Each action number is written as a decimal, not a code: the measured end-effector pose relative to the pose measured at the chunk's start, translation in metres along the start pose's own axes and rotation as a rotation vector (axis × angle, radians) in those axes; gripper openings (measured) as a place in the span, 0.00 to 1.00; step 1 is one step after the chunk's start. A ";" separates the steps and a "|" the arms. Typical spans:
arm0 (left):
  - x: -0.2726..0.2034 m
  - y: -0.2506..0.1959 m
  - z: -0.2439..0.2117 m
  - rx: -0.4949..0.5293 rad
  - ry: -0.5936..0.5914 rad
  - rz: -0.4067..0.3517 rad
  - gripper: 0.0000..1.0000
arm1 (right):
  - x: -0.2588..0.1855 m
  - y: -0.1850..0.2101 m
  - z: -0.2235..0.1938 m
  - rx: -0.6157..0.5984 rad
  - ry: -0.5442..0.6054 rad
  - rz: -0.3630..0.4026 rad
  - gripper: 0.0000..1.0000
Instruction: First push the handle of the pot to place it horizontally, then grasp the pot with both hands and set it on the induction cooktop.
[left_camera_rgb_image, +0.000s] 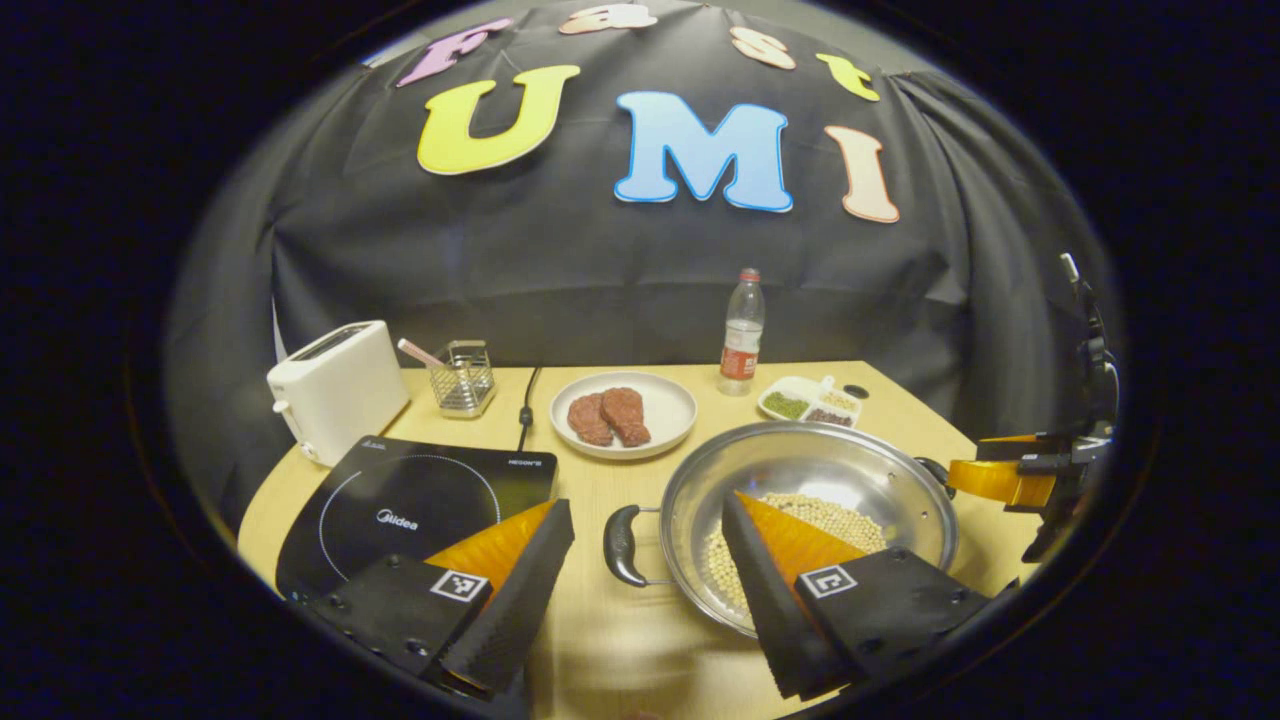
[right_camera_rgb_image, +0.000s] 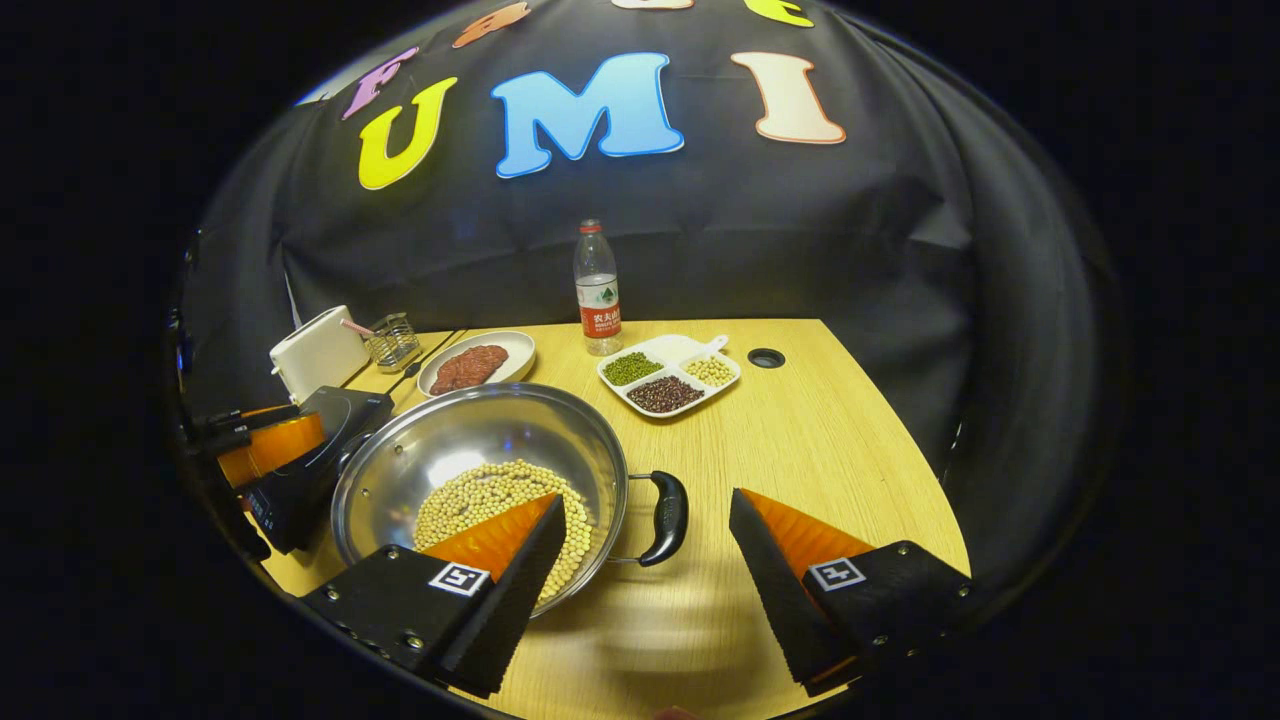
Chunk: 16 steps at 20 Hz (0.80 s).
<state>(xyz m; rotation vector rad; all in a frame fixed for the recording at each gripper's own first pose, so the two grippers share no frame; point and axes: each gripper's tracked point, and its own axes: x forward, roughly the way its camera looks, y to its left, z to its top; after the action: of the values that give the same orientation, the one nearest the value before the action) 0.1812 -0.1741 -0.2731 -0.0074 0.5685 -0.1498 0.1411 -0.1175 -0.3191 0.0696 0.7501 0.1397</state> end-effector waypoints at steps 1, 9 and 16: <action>0.005 0.000 -0.004 0.005 0.013 0.001 0.97 | 0.003 -0.001 0.000 0.004 0.005 -0.001 1.00; 0.044 0.005 -0.037 0.013 0.125 0.000 0.98 | 0.026 -0.001 -0.012 0.016 0.058 -0.013 1.00; 0.062 0.009 -0.049 0.042 0.175 0.016 0.96 | 0.042 -0.004 -0.023 0.053 0.110 -0.035 1.00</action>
<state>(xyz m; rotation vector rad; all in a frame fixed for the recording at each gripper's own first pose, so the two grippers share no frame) 0.2076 -0.1724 -0.3483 0.0513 0.7394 -0.1477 0.1567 -0.1146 -0.3647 0.0998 0.8645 0.0905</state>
